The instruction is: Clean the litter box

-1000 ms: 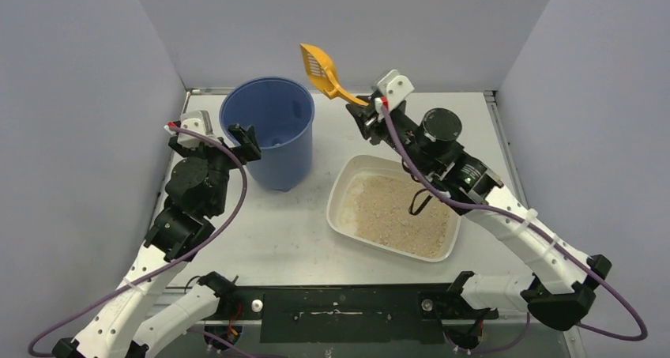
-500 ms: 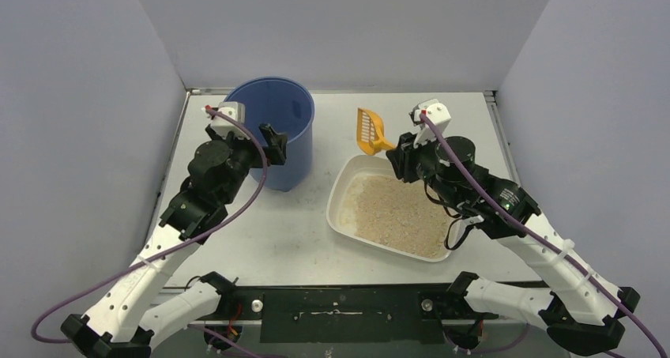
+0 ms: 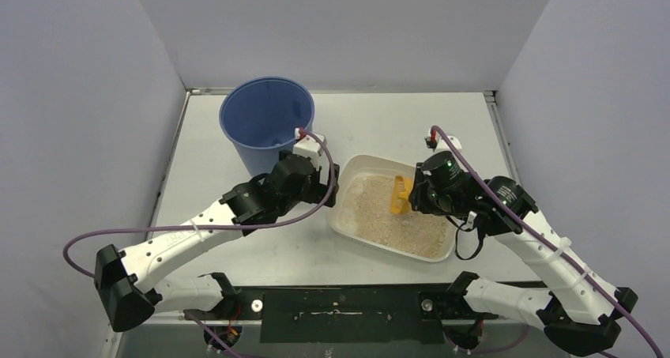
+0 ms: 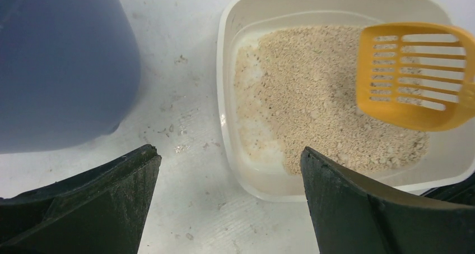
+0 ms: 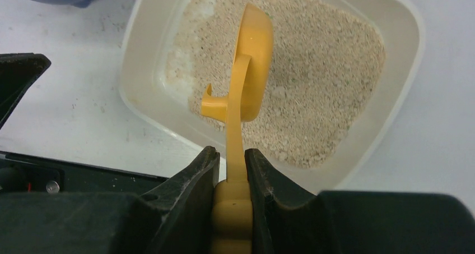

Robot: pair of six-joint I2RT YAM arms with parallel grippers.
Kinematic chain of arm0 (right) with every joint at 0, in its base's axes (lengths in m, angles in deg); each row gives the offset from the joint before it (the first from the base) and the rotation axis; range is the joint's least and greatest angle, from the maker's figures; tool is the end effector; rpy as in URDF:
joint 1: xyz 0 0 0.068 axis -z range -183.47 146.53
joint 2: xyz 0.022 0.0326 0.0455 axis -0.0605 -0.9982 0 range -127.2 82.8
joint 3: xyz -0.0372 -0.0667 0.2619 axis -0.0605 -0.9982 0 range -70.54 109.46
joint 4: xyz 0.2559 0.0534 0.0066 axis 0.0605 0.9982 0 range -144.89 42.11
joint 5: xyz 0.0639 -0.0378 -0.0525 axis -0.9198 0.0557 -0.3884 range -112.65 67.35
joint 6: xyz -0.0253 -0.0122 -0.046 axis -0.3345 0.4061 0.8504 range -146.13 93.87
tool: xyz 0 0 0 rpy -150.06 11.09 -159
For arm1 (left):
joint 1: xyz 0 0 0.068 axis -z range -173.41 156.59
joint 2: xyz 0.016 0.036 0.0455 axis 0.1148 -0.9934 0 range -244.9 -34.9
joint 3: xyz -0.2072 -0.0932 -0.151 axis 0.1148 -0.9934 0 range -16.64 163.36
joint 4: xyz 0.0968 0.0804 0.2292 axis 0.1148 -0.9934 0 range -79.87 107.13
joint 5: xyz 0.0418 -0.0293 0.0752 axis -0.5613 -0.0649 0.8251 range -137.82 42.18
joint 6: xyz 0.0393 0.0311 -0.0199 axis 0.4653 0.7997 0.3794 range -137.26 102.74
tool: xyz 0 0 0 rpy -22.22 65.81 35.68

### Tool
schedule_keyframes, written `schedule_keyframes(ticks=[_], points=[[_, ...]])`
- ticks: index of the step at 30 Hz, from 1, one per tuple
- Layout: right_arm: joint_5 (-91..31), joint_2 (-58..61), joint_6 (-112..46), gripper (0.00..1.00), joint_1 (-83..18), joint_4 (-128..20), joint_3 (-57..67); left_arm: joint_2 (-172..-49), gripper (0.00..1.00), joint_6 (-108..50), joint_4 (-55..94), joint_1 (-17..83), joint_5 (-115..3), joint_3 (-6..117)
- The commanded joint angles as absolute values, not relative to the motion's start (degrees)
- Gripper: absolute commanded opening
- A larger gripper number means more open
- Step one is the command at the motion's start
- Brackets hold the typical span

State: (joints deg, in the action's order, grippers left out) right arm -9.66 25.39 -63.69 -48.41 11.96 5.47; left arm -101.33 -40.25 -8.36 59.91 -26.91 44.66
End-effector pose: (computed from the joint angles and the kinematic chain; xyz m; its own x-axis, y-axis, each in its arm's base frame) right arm 0.1213 0.1097 0.3898 -0.7736 0.0671 -0.6301 -0.1397 0.9518 0.2729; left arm 0.1632 -0.1979 0.3387 -0.5012 0.0621 -0.8631 0.4020 0.9000 -0.1687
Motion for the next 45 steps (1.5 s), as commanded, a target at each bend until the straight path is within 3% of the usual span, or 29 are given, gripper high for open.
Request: schedule_keyframes(ticks=[1,9,18,25,37,41,45], points=[[-7.3,25.5,-70.6,0.0,-47.8,20.8,5.9,-104.5,0.95,-43.8,-8.3,60.5,-24.5,42.6],[-5.4,25.2,-71.3,0.0,-45.8,25.4,3.3,-112.9,0.95,-46.5,-3.7,60.7,-24.4,39.9],[-5.0,23.6,-63.6,0.0,-37.0,25.5,1.1,-121.4,0.92,-48.4,2.0,60.6,-26.9,38.3],[-8.4,21.5,-60.1,0.0,-33.9,25.0,-2.3,-124.9,0.69,-48.9,5.4,60.5,-27.7,37.9],[-26.1,20.6,-60.7,0.0,-33.3,12.3,-5.4,-126.6,0.17,-48.7,7.9,60.2,-29.8,38.0],[-30.5,20.2,-62.5,0.0,-33.2,5.5,-5.0,-125.5,0.06,-48.6,7.6,60.2,-29.4,37.6],[-33.4,18.7,-62.9,0.0,-32.9,2.1,-3.8,-124.2,0.01,-48.6,7.2,60.3,-28.6,36.9]])
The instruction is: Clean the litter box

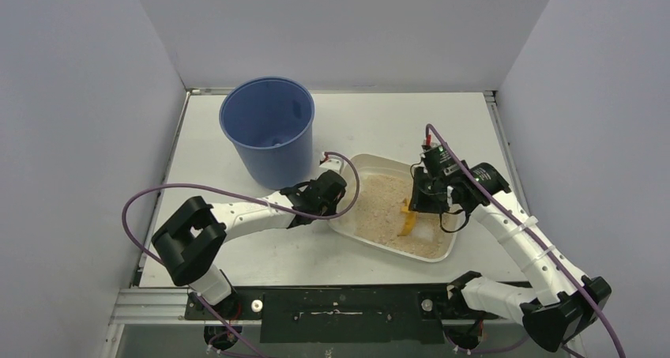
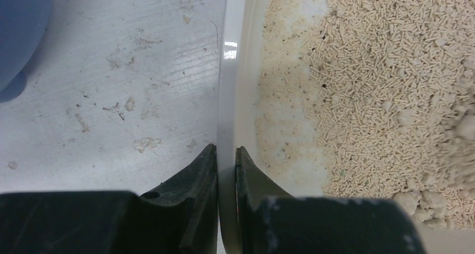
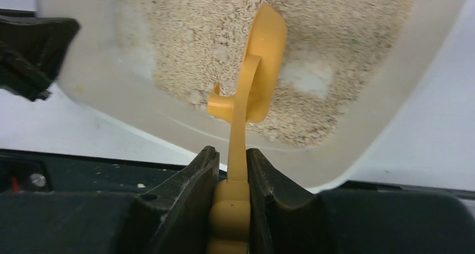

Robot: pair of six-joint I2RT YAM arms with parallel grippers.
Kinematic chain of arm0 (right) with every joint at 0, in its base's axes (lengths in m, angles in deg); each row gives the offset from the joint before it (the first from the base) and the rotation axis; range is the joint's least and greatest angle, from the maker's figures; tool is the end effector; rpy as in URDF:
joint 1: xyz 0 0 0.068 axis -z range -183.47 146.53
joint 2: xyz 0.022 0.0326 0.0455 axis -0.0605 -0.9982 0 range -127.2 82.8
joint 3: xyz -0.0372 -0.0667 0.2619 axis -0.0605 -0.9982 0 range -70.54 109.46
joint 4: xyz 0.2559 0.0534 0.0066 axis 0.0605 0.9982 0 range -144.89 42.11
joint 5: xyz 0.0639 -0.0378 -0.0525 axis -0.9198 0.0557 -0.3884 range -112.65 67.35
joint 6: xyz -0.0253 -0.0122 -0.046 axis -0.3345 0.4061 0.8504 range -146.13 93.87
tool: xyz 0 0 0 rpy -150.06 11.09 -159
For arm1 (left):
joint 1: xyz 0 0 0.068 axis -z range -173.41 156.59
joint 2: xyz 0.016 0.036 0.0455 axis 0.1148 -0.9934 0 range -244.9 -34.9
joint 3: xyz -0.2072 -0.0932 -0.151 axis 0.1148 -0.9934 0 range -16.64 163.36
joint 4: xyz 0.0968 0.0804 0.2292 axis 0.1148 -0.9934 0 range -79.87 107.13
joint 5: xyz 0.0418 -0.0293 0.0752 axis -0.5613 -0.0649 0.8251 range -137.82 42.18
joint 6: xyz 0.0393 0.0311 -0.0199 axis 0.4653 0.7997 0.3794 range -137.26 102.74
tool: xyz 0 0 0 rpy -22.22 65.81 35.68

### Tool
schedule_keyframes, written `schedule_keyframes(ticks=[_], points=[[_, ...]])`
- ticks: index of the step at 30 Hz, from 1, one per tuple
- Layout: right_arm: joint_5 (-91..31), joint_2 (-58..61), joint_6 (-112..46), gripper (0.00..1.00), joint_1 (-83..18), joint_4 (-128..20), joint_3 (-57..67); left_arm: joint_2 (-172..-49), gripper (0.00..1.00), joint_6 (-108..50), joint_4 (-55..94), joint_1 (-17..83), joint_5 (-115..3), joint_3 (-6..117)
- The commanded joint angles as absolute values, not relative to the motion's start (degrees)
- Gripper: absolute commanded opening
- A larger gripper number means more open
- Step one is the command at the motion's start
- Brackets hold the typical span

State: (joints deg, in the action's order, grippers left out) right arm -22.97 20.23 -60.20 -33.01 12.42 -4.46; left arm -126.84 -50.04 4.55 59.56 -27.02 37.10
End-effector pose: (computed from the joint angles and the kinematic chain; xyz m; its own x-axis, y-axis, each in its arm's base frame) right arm 0.1632 0.0927 0.3243 -0.9240 0.1202 -0.3629 0.0271 0.9675 0.2514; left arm 0.2067 -0.2530 0.1899 -0.7232 0.1183 -0.6804 0.2612 0.9589 -0.1110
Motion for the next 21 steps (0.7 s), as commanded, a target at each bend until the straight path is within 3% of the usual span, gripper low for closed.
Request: schedule_keyframes(ticks=[1,13,21], points=[[-33.8,18.2,-63.0,0.0,-32.9,1.4,-3.4,-123.8,0.0,-48.6,7.1,60.2,-28.4,36.8],[-27.0,17.6,-59.9,0.0,-30.9,4.9,2.3,-120.1,0.0,-47.6,6.7,60.3,-26.6,37.2],[-25.6,21.2,-57.3,0.0,-28.4,10.5,-1.9,-118.8,0.0,-47.1,6.1,60.3,-25.5,38.0]])
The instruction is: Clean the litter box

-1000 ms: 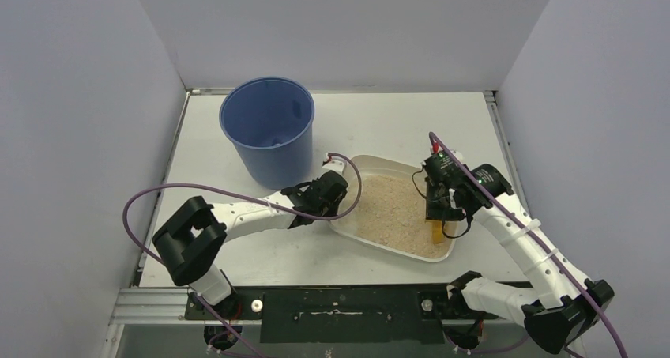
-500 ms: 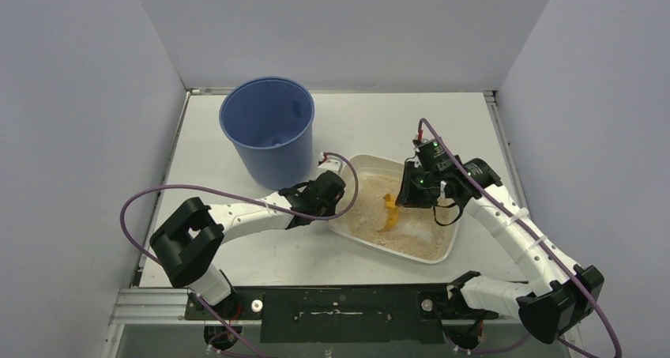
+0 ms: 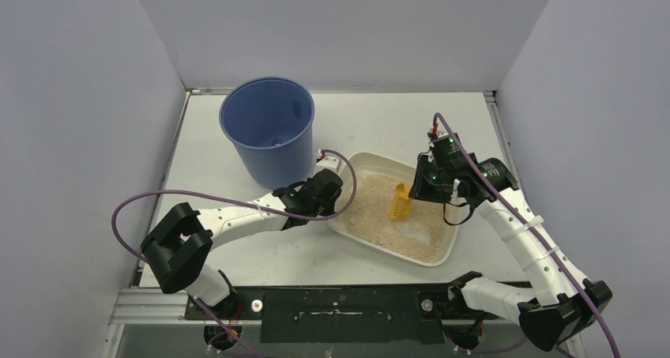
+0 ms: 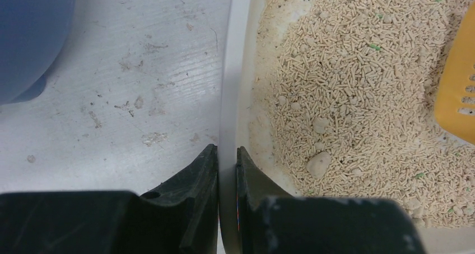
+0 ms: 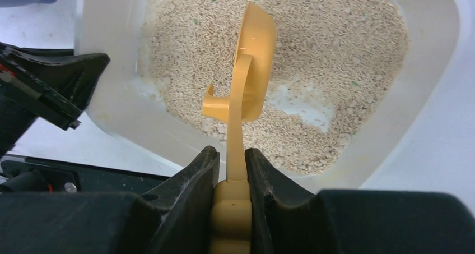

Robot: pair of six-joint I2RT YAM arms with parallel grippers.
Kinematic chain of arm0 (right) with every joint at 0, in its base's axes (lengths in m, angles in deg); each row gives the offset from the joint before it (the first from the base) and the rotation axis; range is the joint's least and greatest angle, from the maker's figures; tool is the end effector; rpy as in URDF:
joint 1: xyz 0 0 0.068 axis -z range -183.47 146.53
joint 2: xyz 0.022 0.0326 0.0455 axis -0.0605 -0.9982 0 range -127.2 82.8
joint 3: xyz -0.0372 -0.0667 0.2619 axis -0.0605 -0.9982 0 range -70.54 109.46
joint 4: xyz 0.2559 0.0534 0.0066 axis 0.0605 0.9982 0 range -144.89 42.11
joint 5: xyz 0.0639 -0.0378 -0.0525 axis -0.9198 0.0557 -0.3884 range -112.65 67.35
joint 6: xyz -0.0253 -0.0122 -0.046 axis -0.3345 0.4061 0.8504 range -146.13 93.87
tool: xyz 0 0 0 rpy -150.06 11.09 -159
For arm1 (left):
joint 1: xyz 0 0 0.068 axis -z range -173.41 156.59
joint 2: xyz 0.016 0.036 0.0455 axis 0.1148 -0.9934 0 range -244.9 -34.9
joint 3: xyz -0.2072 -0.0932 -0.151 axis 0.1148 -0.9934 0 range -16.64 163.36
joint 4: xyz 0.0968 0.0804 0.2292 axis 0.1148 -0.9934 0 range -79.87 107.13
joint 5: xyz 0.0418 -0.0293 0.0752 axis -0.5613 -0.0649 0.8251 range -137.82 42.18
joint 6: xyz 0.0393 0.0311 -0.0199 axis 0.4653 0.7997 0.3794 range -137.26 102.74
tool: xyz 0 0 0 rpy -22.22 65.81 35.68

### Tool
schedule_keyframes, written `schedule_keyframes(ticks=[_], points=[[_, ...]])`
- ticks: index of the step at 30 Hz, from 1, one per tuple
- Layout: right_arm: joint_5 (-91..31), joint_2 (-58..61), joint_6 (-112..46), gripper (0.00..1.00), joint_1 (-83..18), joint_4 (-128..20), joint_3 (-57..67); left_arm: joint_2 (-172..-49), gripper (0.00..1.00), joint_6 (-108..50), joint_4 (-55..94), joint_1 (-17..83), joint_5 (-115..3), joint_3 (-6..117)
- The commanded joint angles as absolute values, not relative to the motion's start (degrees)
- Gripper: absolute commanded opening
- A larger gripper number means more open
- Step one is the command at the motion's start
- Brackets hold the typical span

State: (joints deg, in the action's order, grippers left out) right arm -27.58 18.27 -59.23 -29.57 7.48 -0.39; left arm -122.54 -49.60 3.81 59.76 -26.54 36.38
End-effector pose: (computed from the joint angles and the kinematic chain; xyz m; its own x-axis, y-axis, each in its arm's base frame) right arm 0.1823 0.0927 0.3440 -0.8916 0.1690 -0.4201 0.0075 0.9331 0.3595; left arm 0.2002 -0.2458 0.2079 -0.6972 0.0993 -0.7100 0.2690 0.9542 -0.1306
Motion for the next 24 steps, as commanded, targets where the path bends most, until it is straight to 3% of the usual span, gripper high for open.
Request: schedule_keyframes(ticks=[1,9,18,24], points=[[-25.7,21.8,-57.3,0.0,-28.1,11.0,-2.5,-118.6,0.0,-47.0,6.1,60.4,-25.4,38.1],[-31.7,27.6,-57.2,0.0,-23.5,10.1,-9.9,-116.8,0.0,-45.8,5.4,61.0,-24.2,39.1],[-50.7,31.3,-54.5,0.0,-12.1,3.3,-20.2,-114.3,0.0,-43.9,2.5,62.2,-20.1,40.6],[-53.7,34.9,-56.5,0.0,-10.2,0.8,-24.7,-112.4,0.0,-42.0,0.6,62.1,-18.2,42.3]])
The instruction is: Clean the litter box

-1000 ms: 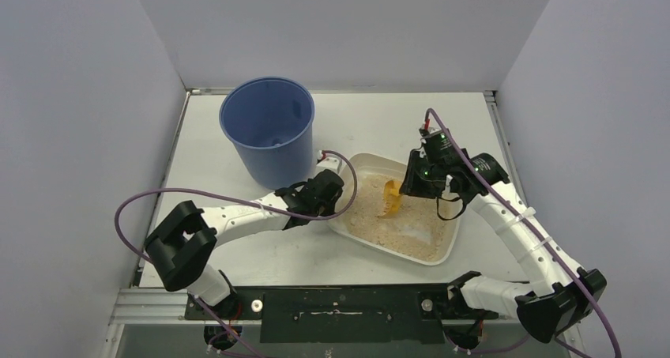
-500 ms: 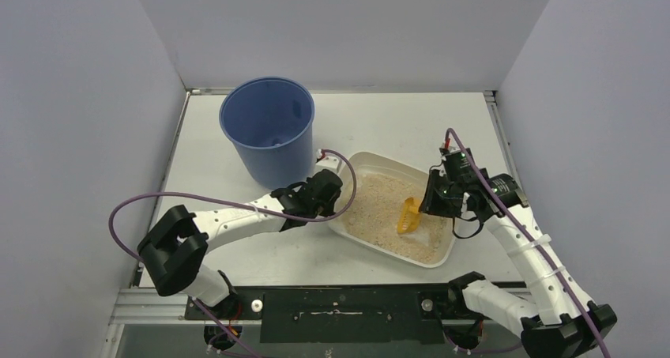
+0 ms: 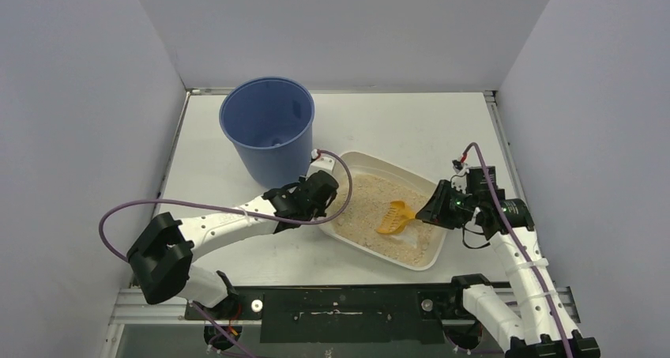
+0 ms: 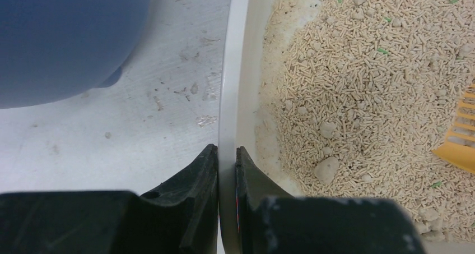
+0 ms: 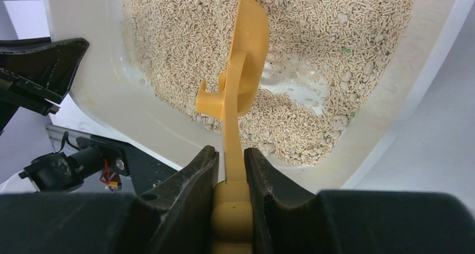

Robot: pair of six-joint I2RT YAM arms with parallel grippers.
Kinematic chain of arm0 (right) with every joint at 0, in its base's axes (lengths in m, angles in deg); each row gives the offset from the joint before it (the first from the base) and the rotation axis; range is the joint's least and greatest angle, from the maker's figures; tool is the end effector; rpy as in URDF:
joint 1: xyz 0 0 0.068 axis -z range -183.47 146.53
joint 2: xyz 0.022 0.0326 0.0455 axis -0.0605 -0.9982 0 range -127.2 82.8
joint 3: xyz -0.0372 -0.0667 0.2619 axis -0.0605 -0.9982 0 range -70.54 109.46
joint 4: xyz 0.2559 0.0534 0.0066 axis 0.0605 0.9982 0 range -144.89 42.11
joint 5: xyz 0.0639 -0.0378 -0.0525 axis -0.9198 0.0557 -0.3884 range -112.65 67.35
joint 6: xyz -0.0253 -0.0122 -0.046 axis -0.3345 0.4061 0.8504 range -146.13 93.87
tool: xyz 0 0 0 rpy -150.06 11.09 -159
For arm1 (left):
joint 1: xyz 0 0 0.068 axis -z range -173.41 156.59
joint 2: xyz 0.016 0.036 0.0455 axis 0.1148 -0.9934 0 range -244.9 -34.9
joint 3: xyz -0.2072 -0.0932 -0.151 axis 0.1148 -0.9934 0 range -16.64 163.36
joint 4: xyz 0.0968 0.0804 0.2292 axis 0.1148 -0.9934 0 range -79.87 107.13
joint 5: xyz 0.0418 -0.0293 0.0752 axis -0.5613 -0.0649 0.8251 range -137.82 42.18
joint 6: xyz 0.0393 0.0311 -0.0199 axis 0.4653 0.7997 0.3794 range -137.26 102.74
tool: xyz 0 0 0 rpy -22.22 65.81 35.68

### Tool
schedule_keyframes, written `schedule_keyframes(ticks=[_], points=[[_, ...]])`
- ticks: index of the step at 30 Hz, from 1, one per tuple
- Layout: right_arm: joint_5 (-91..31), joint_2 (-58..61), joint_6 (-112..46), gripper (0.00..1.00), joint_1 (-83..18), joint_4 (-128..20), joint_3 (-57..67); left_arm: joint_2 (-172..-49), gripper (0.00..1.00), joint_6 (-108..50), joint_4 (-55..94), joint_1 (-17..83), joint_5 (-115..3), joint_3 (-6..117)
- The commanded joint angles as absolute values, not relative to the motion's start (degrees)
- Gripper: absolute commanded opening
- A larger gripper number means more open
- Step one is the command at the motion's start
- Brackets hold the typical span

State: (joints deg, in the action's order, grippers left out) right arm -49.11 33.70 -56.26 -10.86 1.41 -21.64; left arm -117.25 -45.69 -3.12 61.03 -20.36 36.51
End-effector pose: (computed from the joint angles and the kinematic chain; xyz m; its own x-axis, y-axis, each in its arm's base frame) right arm 0.1476 0.0351 0.2839 -0.8955 0.3369 -0.2909 0.1045 0.7944 0.5983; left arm 0.1859 -0.2318 0.2278 -0.6494 0.1819 -0.7384 0.2712 0.9625 -0.0013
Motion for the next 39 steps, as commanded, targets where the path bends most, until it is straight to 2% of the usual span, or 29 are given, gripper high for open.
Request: schedule_keyframes(ticks=[1,6,13,20,25,30,39], points=[[-53.1,35.5,-56.5,0.0,-10.0,0.5,-25.2,-112.2,0.0,-41.7,0.3,62.2,-18.1,42.7],[-58.9,38.5,-59.5,0.0,-9.9,-5.5,-33.4,-111.4,0.0,-40.4,0.2,62.2,-18.1,43.7],[-59.4,41.6,-62.1,0.0,-9.9,-14.1,-41.5,-111.4,0.0,-38.6,1.1,63.0,-19.0,46.1],[-58.3,43.4,-73.1,0.0,-13.2,-32.3,-52.8,-111.4,0.0,-36.4,1.3,65.0,-18.4,49.2],[-54.3,39.8,-81.7,0.0,-19.1,-51.5,-60.3,-110.7,0.0,-34.8,2.5,66.7,-17.9,50.6],[-53.6,32.7,-87.0,0.0,-22.0,-68.4,-62.6,-110.0,0.0,-31.0,5.1,69.8,-16.2,51.6],[-51.4,26.8,-86.9,0.0,-21.7,-79.0,-61.8,-107.1,0.0,-25.8,8.0,73.2,-11.9,53.0]])
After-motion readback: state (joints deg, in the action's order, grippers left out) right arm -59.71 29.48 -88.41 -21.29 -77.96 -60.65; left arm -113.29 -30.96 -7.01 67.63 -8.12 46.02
